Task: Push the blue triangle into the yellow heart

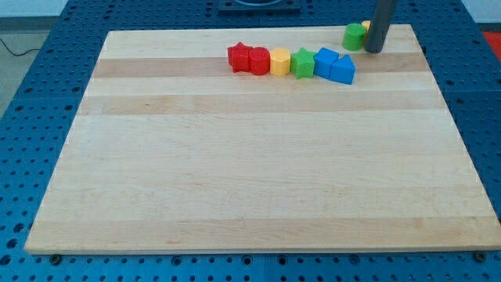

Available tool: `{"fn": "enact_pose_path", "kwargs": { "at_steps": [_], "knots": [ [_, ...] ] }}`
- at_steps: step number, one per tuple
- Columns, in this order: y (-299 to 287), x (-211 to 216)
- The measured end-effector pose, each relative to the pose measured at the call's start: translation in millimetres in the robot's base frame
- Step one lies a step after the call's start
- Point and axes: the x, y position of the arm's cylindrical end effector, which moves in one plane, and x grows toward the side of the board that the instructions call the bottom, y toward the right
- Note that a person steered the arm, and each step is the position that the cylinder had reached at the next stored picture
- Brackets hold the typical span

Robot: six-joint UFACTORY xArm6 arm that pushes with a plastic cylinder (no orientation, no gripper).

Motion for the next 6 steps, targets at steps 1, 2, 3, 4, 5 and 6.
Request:
{"fn": "enact_pose_path", "kwargs": {
  "at_steps": [1,2,3,4,5,6],
  "knots": [
    [-10.6,10.4],
    [-40.0,65.4],
    [-54.8,109.9],
    [-81.4,129.6],
    [-121.6,131.3],
    [-100.3,106.4]
  ]
}}
